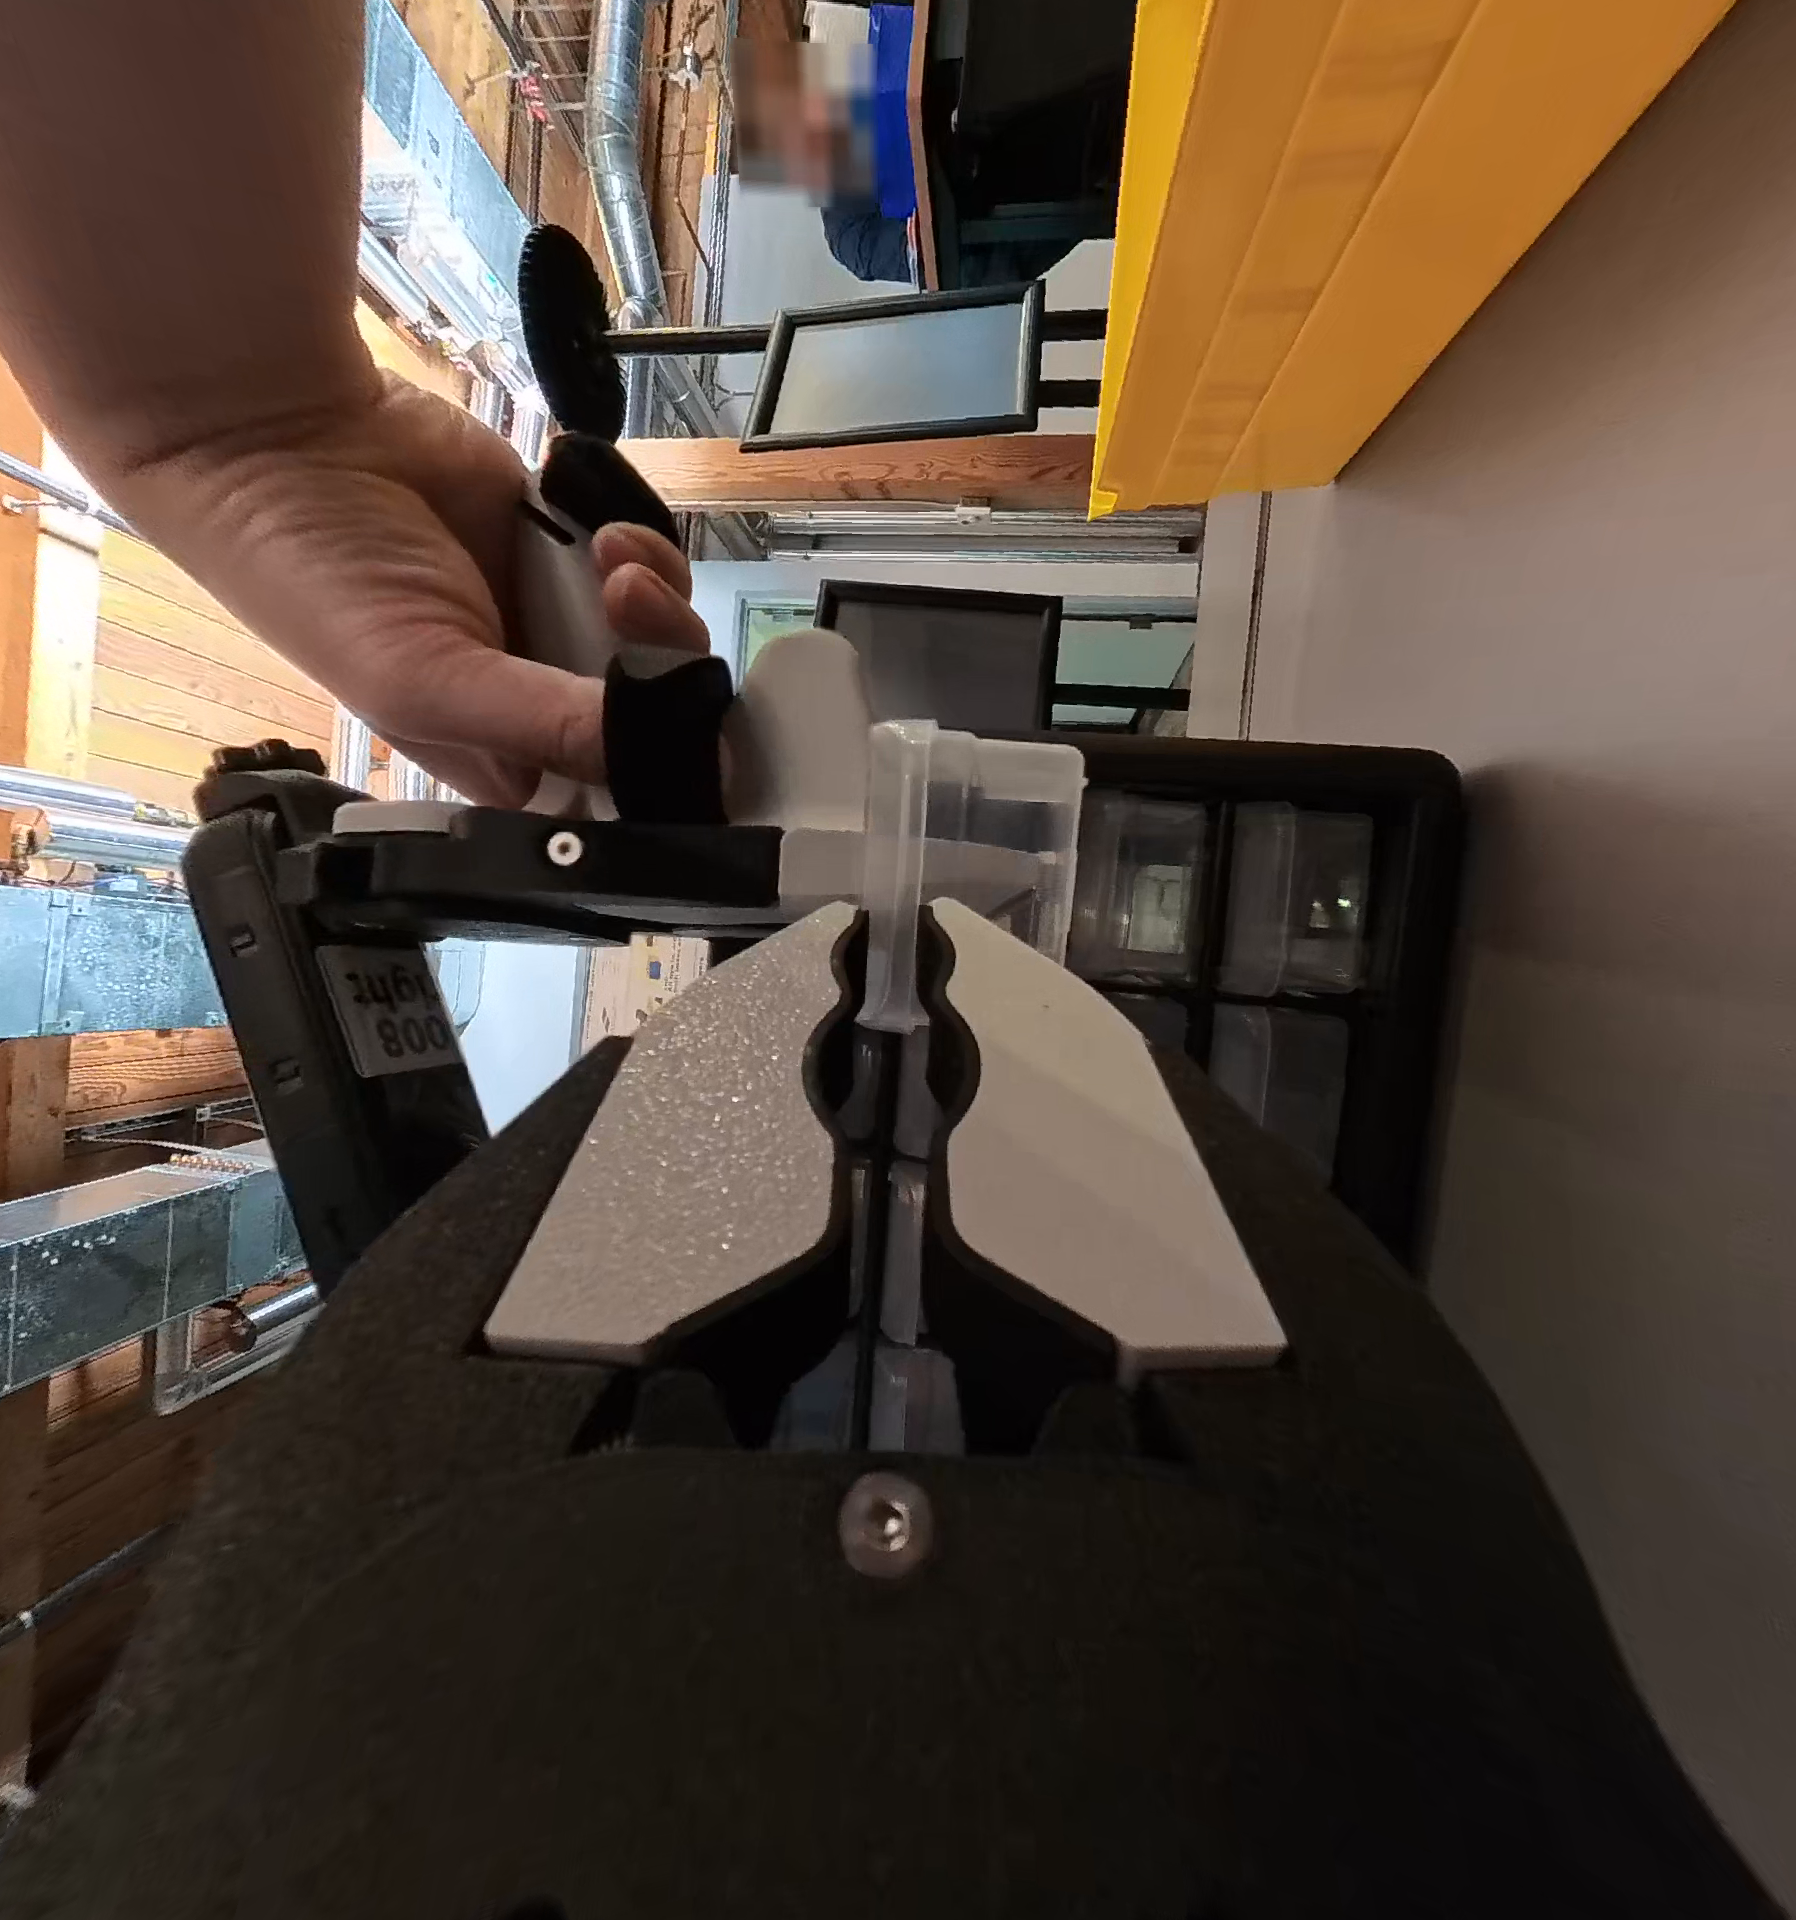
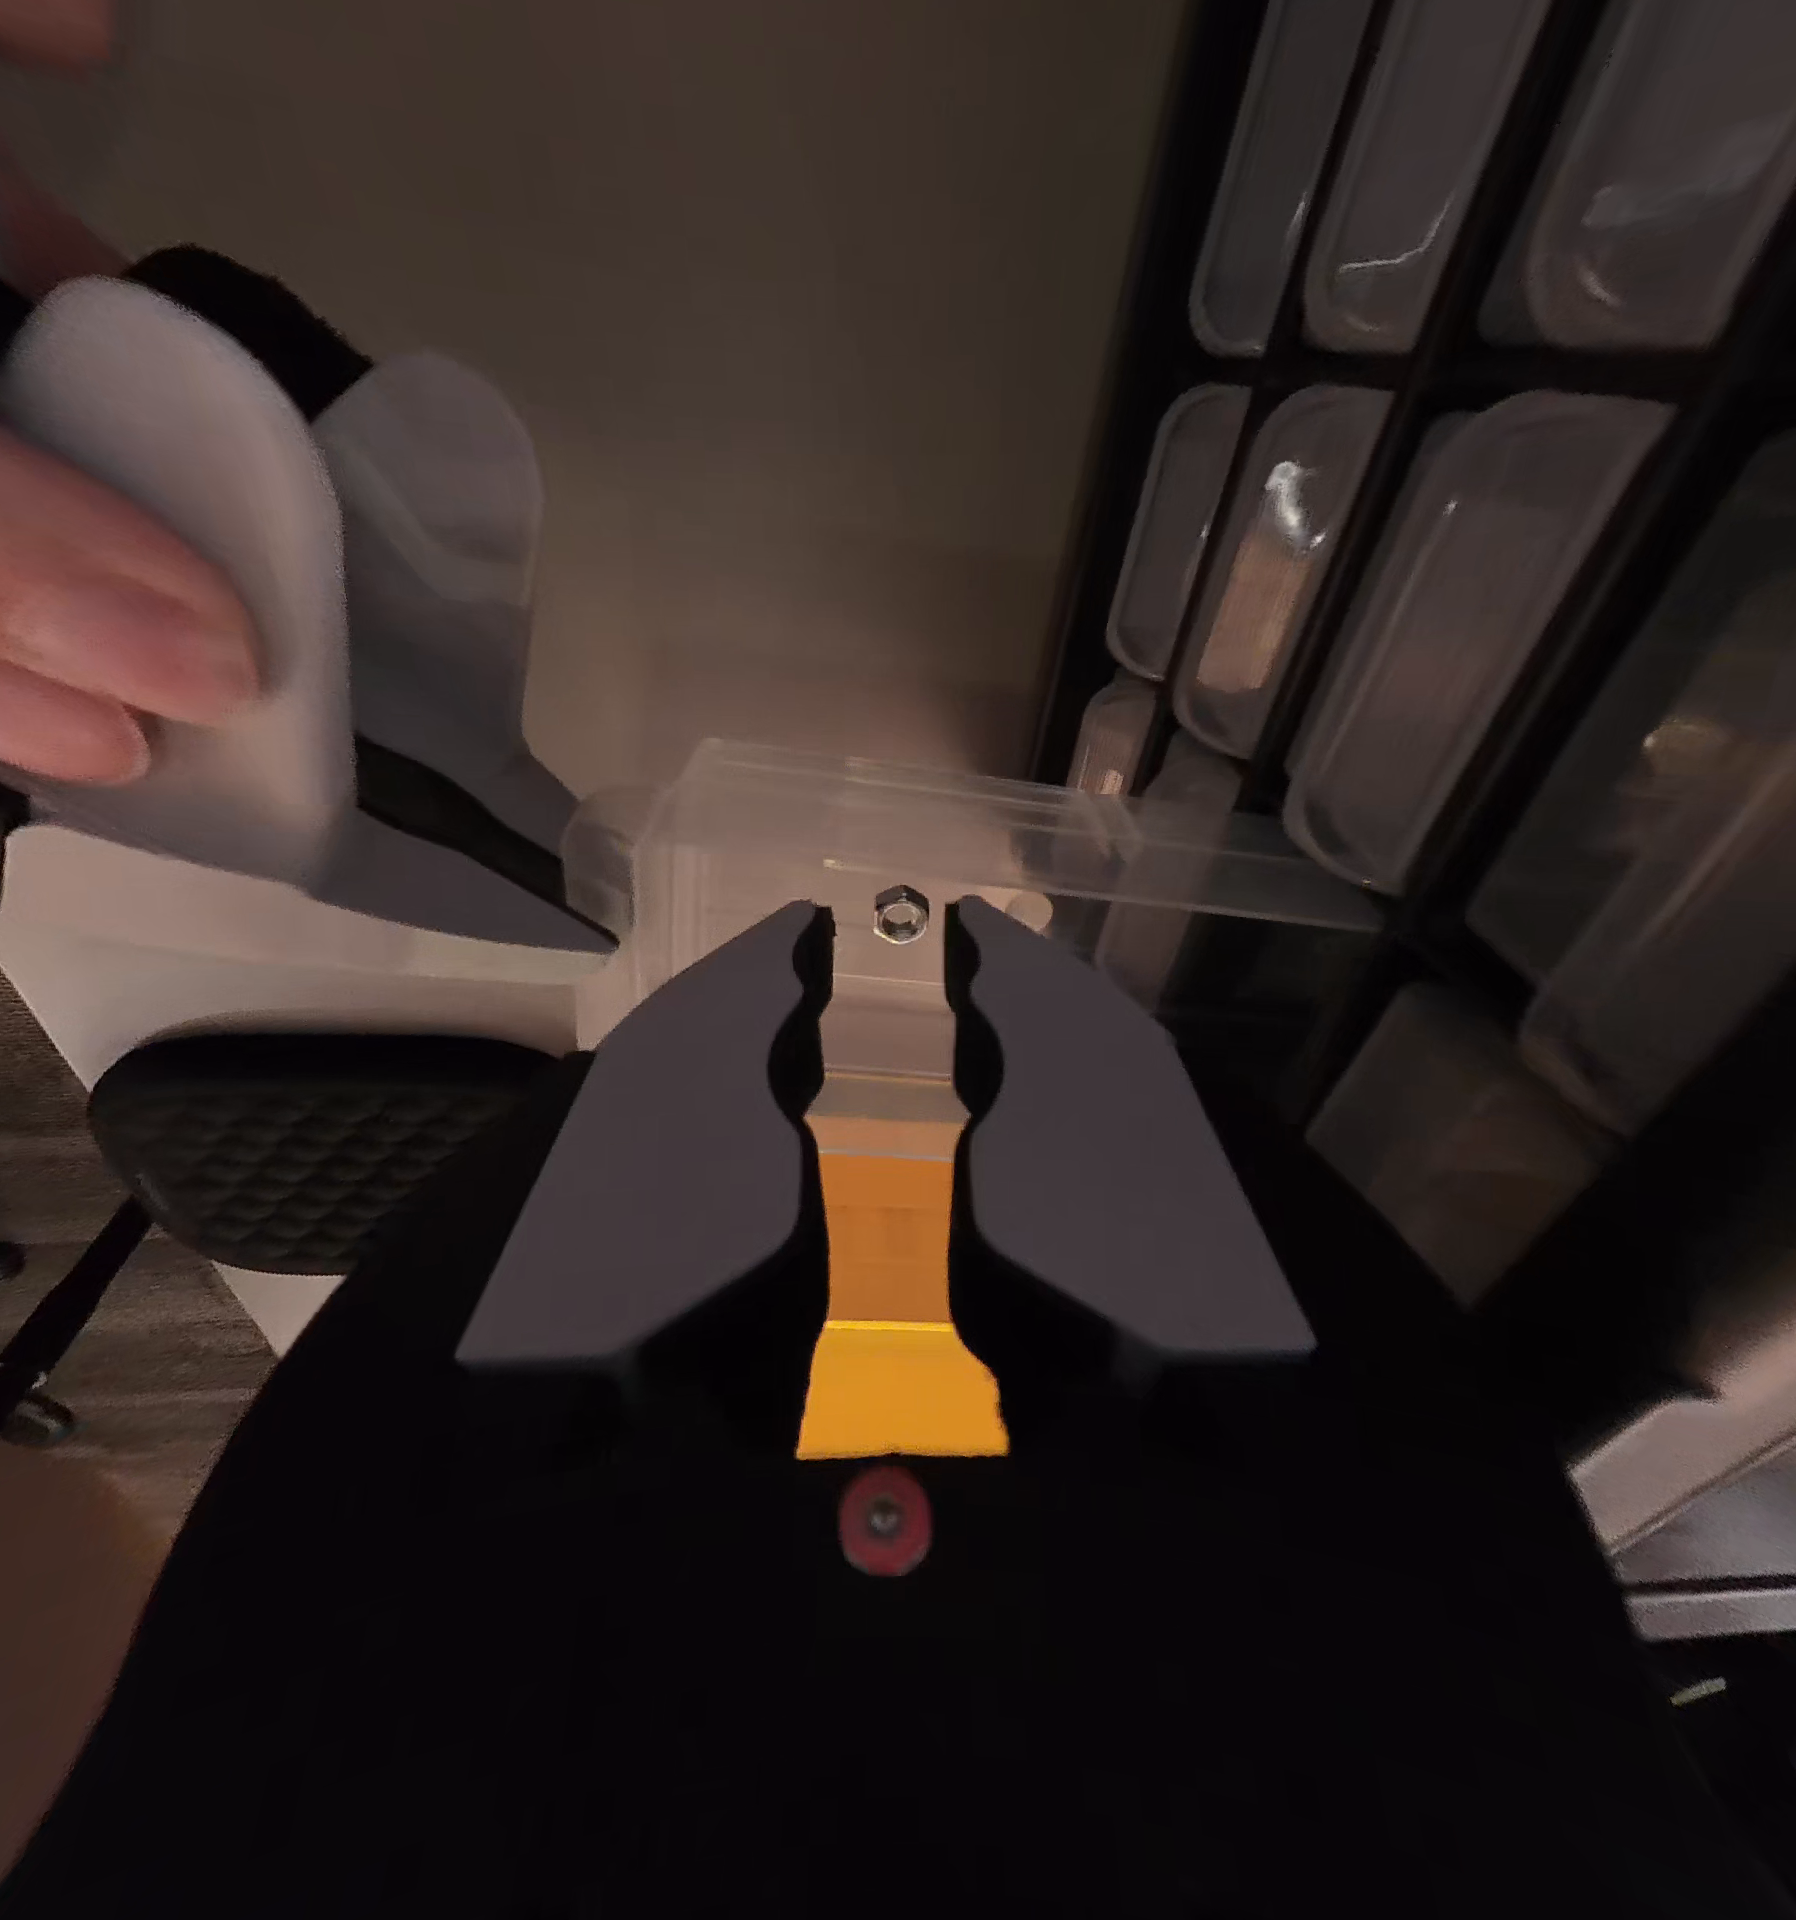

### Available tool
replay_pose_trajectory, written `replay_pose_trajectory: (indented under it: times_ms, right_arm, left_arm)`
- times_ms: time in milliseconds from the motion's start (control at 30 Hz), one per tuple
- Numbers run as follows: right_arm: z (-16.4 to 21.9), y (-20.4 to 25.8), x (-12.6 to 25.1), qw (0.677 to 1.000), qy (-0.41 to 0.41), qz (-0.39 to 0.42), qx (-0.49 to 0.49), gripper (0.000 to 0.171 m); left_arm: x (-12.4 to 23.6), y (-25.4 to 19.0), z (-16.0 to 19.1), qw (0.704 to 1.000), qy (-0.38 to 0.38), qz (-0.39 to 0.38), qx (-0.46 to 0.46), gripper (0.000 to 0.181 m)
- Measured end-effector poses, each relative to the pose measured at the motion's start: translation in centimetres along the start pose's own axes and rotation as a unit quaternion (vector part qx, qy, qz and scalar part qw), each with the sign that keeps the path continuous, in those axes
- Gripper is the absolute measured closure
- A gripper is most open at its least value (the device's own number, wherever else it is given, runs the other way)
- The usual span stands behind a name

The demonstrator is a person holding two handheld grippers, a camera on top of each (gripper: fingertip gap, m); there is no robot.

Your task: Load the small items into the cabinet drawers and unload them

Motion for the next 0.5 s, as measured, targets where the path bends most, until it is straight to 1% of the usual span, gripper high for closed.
replay_pose_trajectory:
  times_ms: [67, 133, 200, 367, 500]
  right_arm:
    - [-0.05, 0.1, -0.13, 1.0, 0.005, -0.003, -0.001, 0.148]
    - [-0.11, 0.03, -0.39, 1.0, 0.021, 0.006, -0.003, 0.143]
    - [-0.16, 0.11, -0.65, 0.999, 0.033, 0.006, -0.001, 0.143]
    - [-0.32, -0.03, -0.81, 0.999, 0.047, -0.002, -0.002, 0.145]
    - [-0.41, -0.22, -0.83, 0.998, 0.06, -0.006, -0.002, 0.15]
  left_arm:
    - [0.05, -0.02, -0.02, 1.0, -0.003, 0.003, 0.001, 0.173]
    - [0.07, -0.14, -0.04, 1.0, -0.003, 0.006, -0.001, 0.172]
    - [0.1, -0.27, -0.06, 1.0, -0.006, 0.011, -0.003, 0.172]
    - [0.11, -0.32, -0.07, 1.0, -0.006, 0.007, 0.0, 0.172]
    - [0.13, -0.32, -0.11, 1.0, -0.006, 0.007, -0.002, 0.172]
Point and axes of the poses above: each gripper's, where its closed fingertips meet, x back along the fingers, z out of its underside, y = z × x across the jaws, the point moved 9 cm from there along x, back along the fingers, and after that the axes turned 11 degrees about x, right-handed, at the moved point
